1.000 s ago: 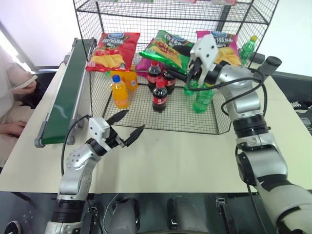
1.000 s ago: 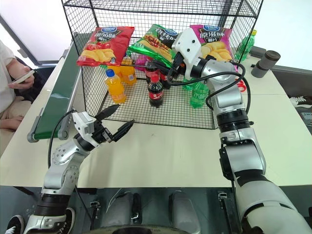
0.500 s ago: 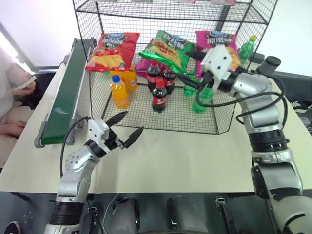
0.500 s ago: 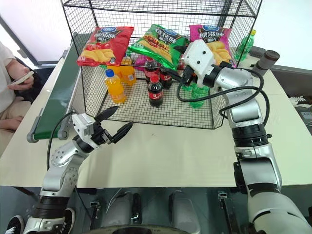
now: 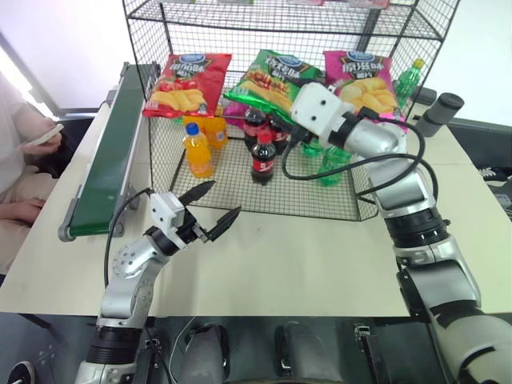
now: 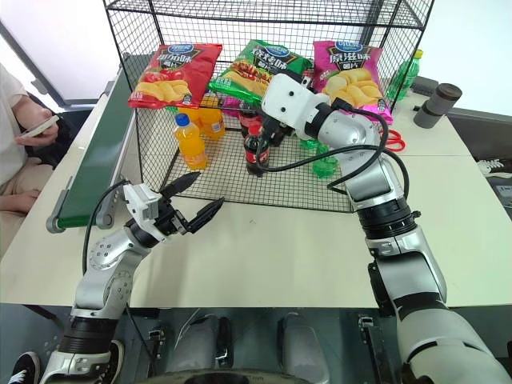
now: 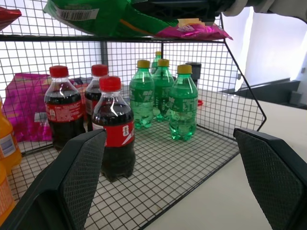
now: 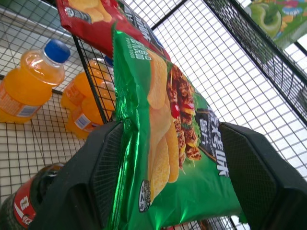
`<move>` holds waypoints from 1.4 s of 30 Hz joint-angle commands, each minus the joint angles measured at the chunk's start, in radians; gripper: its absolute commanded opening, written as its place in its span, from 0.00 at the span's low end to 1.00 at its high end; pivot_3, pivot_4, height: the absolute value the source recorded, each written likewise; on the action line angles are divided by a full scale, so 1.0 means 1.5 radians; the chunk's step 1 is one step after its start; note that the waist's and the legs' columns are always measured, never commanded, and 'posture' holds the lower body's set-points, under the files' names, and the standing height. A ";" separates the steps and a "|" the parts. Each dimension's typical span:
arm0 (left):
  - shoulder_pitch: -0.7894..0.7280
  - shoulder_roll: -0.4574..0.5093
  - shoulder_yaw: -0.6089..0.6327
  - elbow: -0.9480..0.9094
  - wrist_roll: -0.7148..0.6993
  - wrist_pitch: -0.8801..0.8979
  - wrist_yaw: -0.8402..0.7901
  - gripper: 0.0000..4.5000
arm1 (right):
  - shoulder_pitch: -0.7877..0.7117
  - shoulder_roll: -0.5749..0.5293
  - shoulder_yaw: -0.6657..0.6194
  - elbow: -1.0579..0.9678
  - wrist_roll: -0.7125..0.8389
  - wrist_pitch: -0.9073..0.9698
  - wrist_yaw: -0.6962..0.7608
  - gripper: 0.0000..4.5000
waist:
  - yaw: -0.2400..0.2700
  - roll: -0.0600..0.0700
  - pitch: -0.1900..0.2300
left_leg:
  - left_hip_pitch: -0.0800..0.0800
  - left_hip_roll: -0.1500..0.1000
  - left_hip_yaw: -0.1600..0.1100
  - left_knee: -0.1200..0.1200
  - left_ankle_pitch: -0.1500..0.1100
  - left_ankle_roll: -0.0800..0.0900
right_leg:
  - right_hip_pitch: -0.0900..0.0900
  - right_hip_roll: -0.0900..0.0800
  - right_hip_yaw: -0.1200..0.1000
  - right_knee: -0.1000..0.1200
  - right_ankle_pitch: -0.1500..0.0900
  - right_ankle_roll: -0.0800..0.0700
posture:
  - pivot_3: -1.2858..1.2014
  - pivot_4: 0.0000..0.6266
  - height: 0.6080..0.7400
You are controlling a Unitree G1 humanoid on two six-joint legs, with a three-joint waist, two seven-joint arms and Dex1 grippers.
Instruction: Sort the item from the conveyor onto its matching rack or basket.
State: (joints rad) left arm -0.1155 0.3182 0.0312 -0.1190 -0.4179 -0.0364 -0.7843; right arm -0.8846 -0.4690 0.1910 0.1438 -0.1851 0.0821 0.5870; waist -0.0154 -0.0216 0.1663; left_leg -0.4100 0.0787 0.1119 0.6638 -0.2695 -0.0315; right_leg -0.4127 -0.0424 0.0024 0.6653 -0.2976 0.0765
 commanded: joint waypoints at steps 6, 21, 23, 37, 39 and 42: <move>-0.001 0.000 0.003 -0.014 0.005 -0.017 0.003 1.00 | -0.014 -0.020 0.004 0.020 -0.025 -0.022 0.008 0.01 | -0.002 0.000 0.000 | 0.000 0.000 0.000 0.000 0.000 0.000 | 0.000 0.000 0.000 0.000 0.000 0.000 | 0.52 0.24 1.00; -0.005 -0.004 0.002 -0.010 0.007 -0.020 0.002 1.00 | -0.040 -0.037 -0.010 0.076 -0.029 -0.073 0.005 0.01 | -0.003 0.000 0.000 | 0.000 0.000 0.000 0.000 0.000 0.000 | 0.000 0.000 0.000 0.000 0.000 0.000 | 0.52 0.24 1.00; -0.004 -0.004 0.002 -0.009 0.008 -0.022 0.002 1.00 | -0.027 -0.031 -0.016 0.057 0.000 -0.055 0.027 0.01 | -0.002 0.000 0.000 | 0.000 0.000 0.000 0.000 0.000 0.000 | 0.000 0.000 0.000 0.000 0.000 0.000 | 0.52 0.24 1.00; -0.005 0.003 0.003 -0.001 0.013 -0.039 -0.006 1.00 | 0.041 -0.027 -0.116 -0.121 0.214 0.076 0.121 0.64 | 0.001 0.000 0.000 | 0.000 0.000 0.000 0.000 0.000 0.000 | 0.000 0.000 0.000 0.000 0.000 0.000 | 0.52 0.24 1.00; 0.003 0.022 0.012 -0.004 0.012 -0.043 -0.018 1.00 | 0.101 -0.045 -0.139 -0.192 0.281 0.114 0.164 0.64 | 0.003 0.000 0.000 | 0.000 0.000 0.000 0.000 0.000 0.000 | 0.000 0.000 0.000 0.000 0.000 0.000 | 0.52 0.24 1.00; 0.019 0.067 0.044 -0.007 -0.016 -0.028 -0.047 1.00 | 0.230 -0.093 -0.168 -0.304 0.367 0.173 0.223 0.64 | 0.004 0.000 0.000 | 0.000 0.001 -0.001 0.000 0.000 0.000 | 0.001 0.000 -0.001 -0.001 0.000 0.000 | 0.52 0.24 1.00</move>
State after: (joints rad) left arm -0.0950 0.3903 0.0483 -0.1037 -0.4104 -0.0750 -0.8293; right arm -0.5889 -0.5796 -0.0146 -0.2162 0.2857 0.3053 0.8755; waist -0.0094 -0.0217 0.1662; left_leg -0.4100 0.0799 0.1091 0.6631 -0.2701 -0.0307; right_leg -0.4105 -0.0430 0.0003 0.6631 -0.2978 0.0764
